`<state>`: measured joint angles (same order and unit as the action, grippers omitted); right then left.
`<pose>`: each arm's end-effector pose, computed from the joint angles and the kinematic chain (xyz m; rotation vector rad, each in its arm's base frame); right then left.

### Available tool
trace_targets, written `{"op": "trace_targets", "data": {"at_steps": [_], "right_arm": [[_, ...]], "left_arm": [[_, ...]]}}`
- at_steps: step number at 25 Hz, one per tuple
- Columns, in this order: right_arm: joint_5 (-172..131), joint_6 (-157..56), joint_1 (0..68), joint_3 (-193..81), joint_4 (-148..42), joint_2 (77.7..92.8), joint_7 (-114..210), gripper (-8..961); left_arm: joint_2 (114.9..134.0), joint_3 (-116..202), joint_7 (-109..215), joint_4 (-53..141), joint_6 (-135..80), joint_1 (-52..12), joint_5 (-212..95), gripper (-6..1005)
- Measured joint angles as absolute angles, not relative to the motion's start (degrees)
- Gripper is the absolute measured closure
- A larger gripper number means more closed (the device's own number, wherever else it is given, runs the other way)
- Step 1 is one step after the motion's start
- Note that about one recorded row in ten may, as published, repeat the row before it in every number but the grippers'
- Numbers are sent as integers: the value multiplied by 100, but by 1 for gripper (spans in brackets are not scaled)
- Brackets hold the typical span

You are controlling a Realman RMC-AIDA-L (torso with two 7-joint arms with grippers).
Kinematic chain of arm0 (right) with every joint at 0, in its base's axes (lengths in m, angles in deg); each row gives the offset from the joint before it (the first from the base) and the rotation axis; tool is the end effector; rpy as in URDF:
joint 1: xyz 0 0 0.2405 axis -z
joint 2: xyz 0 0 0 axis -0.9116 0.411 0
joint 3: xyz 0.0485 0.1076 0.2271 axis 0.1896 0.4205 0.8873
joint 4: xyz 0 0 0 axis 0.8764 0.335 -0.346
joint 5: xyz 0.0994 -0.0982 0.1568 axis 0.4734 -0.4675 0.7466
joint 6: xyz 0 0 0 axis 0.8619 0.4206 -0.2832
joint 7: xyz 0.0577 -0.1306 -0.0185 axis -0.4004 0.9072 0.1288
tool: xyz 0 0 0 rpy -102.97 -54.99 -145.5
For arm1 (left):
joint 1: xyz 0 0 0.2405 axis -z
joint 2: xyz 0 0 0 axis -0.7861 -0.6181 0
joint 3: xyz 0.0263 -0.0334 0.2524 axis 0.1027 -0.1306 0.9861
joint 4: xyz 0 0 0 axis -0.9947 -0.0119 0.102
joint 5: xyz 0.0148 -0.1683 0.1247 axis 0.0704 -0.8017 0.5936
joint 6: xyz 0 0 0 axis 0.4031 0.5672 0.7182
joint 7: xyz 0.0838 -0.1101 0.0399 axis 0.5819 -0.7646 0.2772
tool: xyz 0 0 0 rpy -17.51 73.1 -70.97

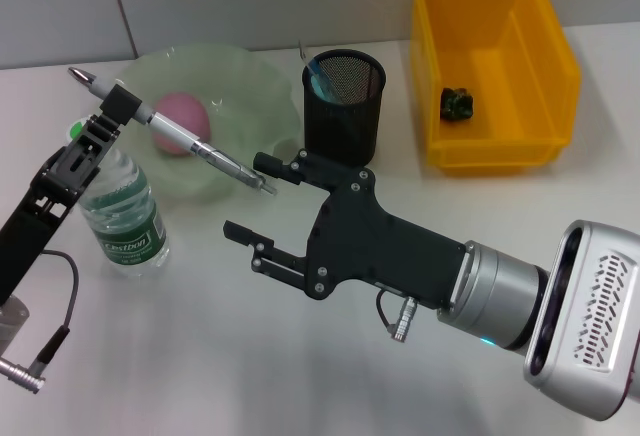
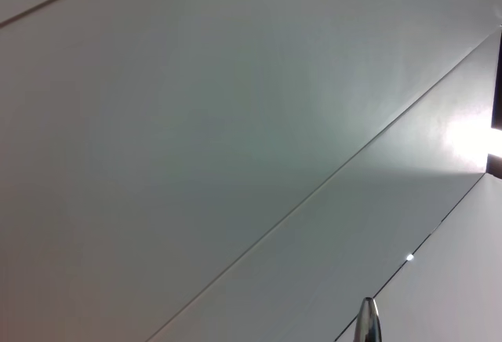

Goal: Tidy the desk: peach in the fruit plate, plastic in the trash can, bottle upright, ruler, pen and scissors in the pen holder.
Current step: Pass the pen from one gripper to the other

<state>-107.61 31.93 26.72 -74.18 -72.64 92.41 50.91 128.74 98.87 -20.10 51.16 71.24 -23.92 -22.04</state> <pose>0.1912 0.2708 -0.1026 -2.3098 -0.1900 1.1686 -0.2568 0.2674 -0.0178 -1.9049 -1.1566 -1.8618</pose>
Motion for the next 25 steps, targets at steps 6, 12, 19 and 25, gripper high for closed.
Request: {"op": "trace_targets", "data": {"at_steps": [6,12,19,25], "right_arm": [[-10767,3104,2656,-7266,-7318,9241,5325,364],[-10790,2926,2634,-6987,-7468,9241,5546,366],[-11240,2826,2601,-6606,-7506,9241,5552,368],[-11397,2797,2599,-6438,-7509,9241,5561,370]], "left_arm": [[12874,9887,-2062,5115,7107,-2390,-2189,853],[12874,9887,-2068,5127,7100,-2387,-2205,853],[12874,9867,-2163,5119,7078,-2400,-2225,853],[12874,9814,-2261,5119,7074,-2430,-2223,853]]}}
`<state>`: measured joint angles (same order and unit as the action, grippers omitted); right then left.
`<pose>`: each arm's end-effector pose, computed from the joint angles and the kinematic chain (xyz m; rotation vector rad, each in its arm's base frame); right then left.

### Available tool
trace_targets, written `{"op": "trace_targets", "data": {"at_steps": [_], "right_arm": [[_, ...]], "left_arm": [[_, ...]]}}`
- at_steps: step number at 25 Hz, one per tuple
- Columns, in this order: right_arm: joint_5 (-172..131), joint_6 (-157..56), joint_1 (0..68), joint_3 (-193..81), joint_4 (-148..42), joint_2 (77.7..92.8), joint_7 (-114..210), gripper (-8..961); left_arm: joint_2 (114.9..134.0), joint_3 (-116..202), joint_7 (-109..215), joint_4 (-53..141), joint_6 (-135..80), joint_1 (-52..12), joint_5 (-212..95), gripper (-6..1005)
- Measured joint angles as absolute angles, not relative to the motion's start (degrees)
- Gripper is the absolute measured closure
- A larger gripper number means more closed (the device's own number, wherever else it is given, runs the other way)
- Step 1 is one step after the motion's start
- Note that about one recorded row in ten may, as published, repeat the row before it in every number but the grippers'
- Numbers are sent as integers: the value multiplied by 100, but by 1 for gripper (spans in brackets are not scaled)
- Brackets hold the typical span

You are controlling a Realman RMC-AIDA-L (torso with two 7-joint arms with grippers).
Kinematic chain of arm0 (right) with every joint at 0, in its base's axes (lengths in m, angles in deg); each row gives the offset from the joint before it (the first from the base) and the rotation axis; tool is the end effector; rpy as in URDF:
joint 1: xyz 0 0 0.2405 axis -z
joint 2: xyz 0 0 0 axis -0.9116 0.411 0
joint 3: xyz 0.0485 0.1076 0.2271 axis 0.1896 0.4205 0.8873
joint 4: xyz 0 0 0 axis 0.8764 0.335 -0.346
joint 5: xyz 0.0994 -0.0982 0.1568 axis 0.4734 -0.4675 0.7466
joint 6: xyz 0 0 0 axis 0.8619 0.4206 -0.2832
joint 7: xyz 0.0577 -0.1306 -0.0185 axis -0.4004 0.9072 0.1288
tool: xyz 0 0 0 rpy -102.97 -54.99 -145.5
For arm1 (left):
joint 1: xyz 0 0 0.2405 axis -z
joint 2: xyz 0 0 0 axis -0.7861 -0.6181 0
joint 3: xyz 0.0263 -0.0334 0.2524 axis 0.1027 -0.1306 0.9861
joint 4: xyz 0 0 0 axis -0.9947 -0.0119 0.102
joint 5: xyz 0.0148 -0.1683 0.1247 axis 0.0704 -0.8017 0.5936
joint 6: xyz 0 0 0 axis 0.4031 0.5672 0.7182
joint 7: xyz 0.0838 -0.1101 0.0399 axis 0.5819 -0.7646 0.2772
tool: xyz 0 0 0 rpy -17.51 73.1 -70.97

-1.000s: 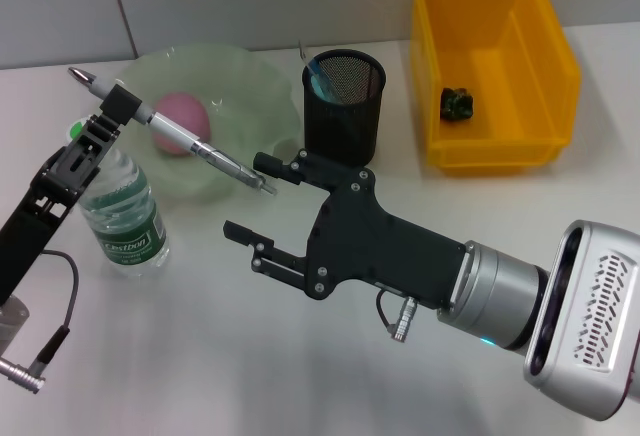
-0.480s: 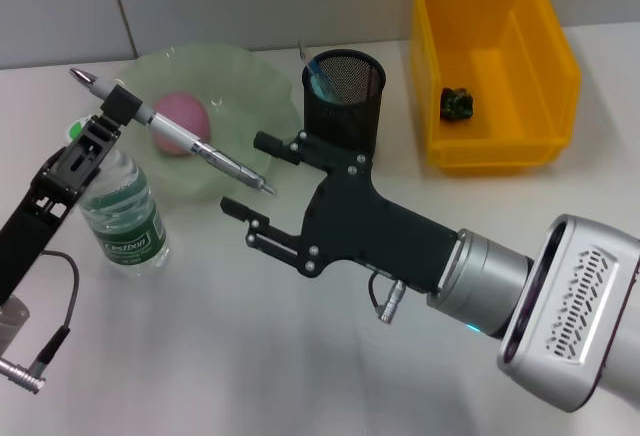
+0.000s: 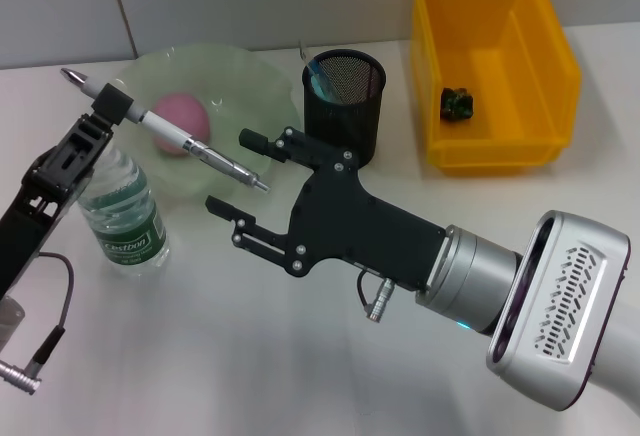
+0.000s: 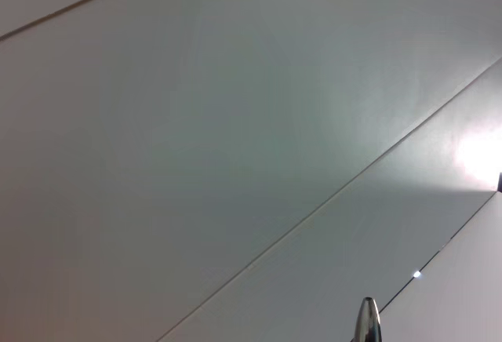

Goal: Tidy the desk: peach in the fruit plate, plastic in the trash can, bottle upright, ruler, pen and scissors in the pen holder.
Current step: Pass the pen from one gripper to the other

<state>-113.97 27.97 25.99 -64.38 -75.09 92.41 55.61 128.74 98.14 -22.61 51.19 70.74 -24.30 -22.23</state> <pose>0.1785 0.2801 -0.1085 -2.2540 -0.2282 1.1290 -0.2599 0.2674 -0.0169 -1.8674 -1.2129 -1.8774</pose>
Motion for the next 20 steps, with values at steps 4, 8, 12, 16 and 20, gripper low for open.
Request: {"op": "trace_targets", "data": {"at_steps": [4,8,12,16,20], "right_arm": [[-11450,2763,2582,-6412,-7511,9241,5562,371],[-11453,2754,2575,-6412,-7514,9241,5564,442],[-11458,2736,2564,-6414,-7515,9241,5565,582],[-11460,2734,2556,-6394,-7515,9241,5566,640],[-11464,2664,2549,-6260,-7573,9241,5566,697]], "left_arm": [[12874,9810,-2286,5117,7074,-2436,-2221,852],[12874,9809,-2294,5110,7080,-2435,-2204,852],[12874,9809,-2316,5116,7088,-2439,-2197,852],[12874,9808,-2346,5116,7087,-2442,-2195,852],[12874,9808,-2356,5119,7086,-2450,-2194,852]]}}
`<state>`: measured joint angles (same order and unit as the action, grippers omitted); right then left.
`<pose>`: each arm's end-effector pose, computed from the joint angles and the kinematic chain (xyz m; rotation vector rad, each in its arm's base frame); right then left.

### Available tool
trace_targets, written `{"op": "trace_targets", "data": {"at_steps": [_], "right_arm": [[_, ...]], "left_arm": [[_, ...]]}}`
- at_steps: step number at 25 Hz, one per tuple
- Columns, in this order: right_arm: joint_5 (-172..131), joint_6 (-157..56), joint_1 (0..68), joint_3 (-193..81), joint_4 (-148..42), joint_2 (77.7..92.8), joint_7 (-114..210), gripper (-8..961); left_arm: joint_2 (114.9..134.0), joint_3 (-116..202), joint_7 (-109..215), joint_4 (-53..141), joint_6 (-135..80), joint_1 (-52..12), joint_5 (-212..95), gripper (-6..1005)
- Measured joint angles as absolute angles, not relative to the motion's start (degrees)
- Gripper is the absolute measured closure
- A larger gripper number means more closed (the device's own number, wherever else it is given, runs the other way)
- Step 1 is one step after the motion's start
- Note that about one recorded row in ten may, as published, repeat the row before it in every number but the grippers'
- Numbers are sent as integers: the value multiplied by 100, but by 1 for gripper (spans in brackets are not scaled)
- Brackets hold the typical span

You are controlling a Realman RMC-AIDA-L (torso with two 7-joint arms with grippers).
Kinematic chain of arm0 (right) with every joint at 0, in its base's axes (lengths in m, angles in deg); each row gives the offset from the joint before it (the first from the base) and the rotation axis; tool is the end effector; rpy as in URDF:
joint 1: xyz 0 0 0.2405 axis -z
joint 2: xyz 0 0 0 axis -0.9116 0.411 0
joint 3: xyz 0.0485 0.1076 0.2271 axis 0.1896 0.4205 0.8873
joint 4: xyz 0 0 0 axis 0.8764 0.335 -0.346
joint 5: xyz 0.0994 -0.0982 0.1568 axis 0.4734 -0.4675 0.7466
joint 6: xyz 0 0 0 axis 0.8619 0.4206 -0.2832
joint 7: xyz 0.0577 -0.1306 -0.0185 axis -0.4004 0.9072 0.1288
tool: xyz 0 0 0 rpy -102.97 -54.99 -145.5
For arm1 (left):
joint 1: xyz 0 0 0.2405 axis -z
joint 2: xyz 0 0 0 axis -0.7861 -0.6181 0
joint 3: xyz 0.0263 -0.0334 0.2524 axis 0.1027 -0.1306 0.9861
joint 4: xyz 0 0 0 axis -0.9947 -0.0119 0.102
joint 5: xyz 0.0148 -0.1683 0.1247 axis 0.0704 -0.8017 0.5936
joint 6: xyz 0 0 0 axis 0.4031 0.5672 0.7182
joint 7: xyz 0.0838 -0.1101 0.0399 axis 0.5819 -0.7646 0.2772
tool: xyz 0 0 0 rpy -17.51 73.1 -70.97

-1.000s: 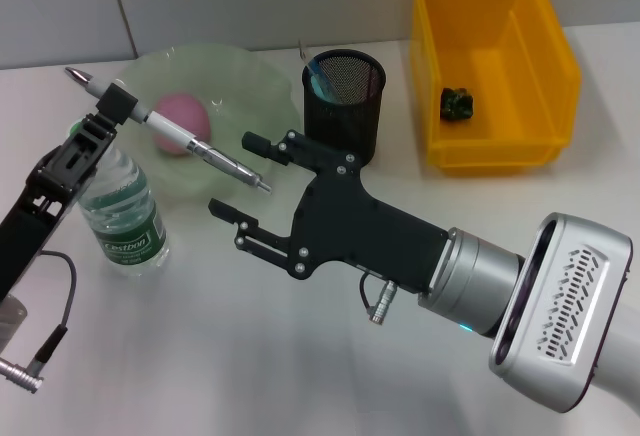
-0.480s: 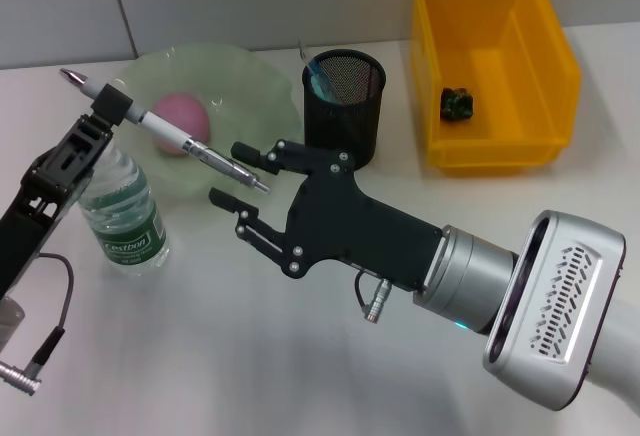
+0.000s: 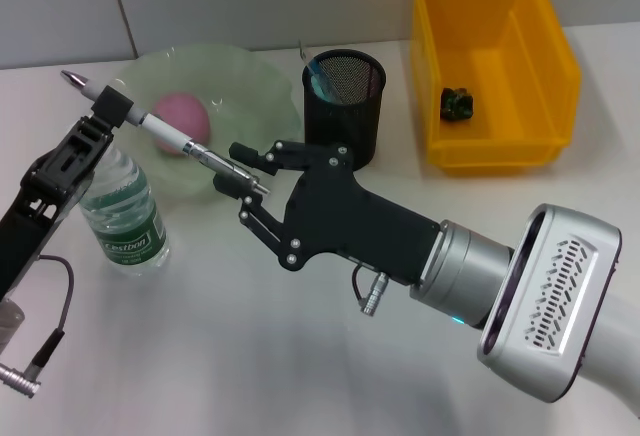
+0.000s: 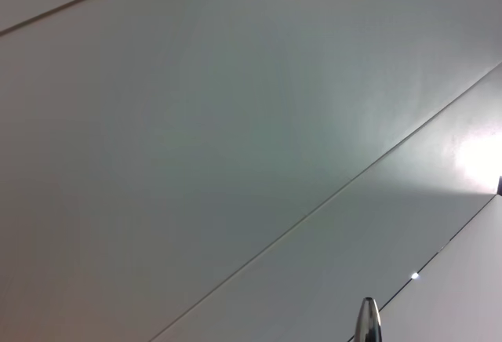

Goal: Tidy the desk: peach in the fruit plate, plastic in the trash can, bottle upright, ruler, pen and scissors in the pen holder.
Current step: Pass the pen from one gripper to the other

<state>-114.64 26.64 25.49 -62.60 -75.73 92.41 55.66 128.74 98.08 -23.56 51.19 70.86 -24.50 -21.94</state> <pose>0.1748 0.2841 -0.1102 -2.2495 -0.2152 1.1224 -0.2604 0.2661 -0.0172 -1.8646 -1.2348 -1.8853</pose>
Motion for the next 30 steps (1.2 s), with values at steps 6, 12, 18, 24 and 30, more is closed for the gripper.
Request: {"op": "trace_targets", "data": {"at_steps": [6,12,18,24,30], "right_arm": [[-11564,2631,2543,-6211,-7602,9241,5566,731],[-11682,2551,2522,-6195,-7624,9240,5565,758],[-11696,2590,2558,-6125,-7636,9242,5564,805],[-11703,2653,2589,-6038,-7638,9242,5556,807],[-11708,2665,2616,-5954,-7640,9242,5535,809]], "left_arm": [[12874,9808,-2357,5123,7095,-2450,-2194,851],[12874,9808,-2358,5116,7093,-2452,-2191,851],[12874,9809,-2358,5105,7103,-2466,-2185,851],[12874,9809,-2358,5093,7115,-2528,-2194,851],[12874,9809,-2357,5068,7116,-2555,-2202,850]]}}
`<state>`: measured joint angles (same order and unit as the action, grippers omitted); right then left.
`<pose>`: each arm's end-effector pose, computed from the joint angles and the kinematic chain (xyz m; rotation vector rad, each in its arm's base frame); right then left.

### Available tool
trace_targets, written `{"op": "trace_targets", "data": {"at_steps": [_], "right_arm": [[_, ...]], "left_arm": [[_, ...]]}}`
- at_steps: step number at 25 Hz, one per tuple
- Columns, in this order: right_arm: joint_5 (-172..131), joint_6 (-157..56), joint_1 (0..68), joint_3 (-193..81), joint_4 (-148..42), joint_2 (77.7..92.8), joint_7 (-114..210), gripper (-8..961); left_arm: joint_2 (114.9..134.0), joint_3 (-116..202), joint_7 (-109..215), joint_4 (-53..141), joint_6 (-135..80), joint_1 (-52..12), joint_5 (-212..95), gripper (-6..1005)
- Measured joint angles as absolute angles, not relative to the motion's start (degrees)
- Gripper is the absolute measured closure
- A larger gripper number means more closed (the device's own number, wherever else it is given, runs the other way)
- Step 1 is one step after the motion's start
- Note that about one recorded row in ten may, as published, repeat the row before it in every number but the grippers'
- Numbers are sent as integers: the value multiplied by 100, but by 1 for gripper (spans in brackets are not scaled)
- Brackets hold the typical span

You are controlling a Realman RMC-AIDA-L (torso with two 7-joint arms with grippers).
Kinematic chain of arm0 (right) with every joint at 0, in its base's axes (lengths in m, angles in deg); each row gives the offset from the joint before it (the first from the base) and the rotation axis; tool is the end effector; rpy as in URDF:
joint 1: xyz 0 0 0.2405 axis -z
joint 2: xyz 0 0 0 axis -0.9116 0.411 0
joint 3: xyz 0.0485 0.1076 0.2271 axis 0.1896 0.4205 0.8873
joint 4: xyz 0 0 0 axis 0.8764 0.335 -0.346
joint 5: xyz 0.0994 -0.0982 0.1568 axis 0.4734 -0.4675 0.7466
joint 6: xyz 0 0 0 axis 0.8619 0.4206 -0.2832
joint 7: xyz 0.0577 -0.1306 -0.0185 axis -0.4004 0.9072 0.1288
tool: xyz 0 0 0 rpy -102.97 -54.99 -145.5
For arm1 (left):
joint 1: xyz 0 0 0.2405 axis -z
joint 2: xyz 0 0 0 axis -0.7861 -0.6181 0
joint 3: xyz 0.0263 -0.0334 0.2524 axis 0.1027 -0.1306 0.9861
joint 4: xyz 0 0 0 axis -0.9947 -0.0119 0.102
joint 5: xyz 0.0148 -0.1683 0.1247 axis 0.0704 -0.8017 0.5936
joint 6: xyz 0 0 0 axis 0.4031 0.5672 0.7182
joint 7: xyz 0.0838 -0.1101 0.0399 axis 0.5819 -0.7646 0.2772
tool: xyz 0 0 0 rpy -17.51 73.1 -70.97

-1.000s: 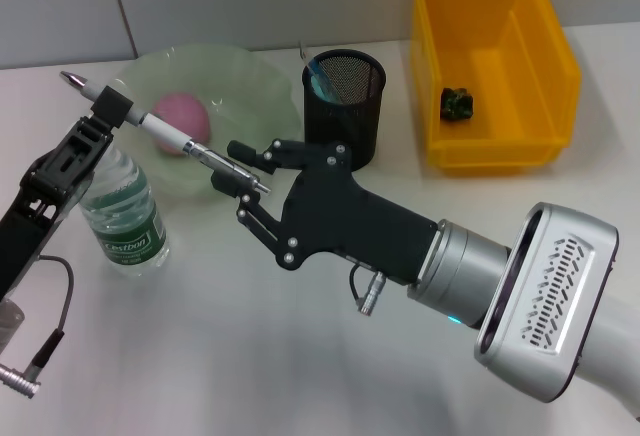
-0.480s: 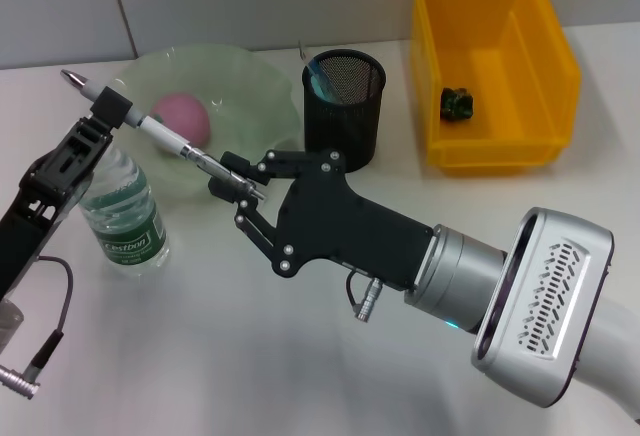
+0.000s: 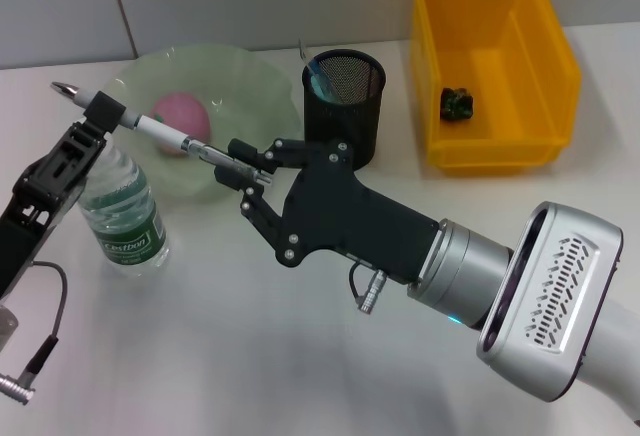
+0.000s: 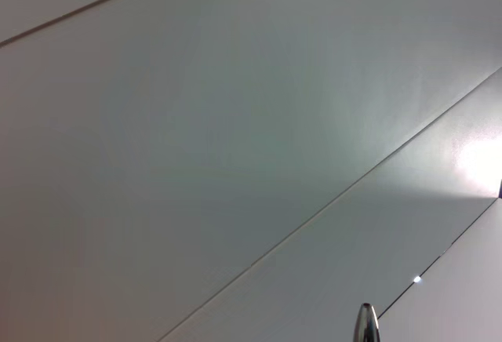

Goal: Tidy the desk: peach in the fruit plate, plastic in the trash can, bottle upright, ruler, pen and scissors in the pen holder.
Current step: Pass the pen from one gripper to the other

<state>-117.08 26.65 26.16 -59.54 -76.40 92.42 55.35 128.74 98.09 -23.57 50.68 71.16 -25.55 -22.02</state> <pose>0.1726 0.2829 -0.1097 -2.2331 -0.1927 1.1444 -0.2641 0.2621 -0.0156 -1.8522 -1.2316 -1.8844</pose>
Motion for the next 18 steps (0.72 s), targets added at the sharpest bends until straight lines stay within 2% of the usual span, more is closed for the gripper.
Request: {"op": "trace_targets", "data": {"at_steps": [11,17,18], "right_arm": [[-11705,2730,2617,-5952,-7609,9239,5512,813],[-11700,2737,2616,-5961,-7611,9240,5503,815],[-11700,2737,2616,-5961,-7611,9240,5503,816]], "left_arm": [[12873,9806,-2356,4962,7109,-2568,-2195,850],[12874,9865,-2365,4817,7081,-2523,-2190,742],[12874,9866,-2365,4813,7081,-2523,-2189,694]]}}
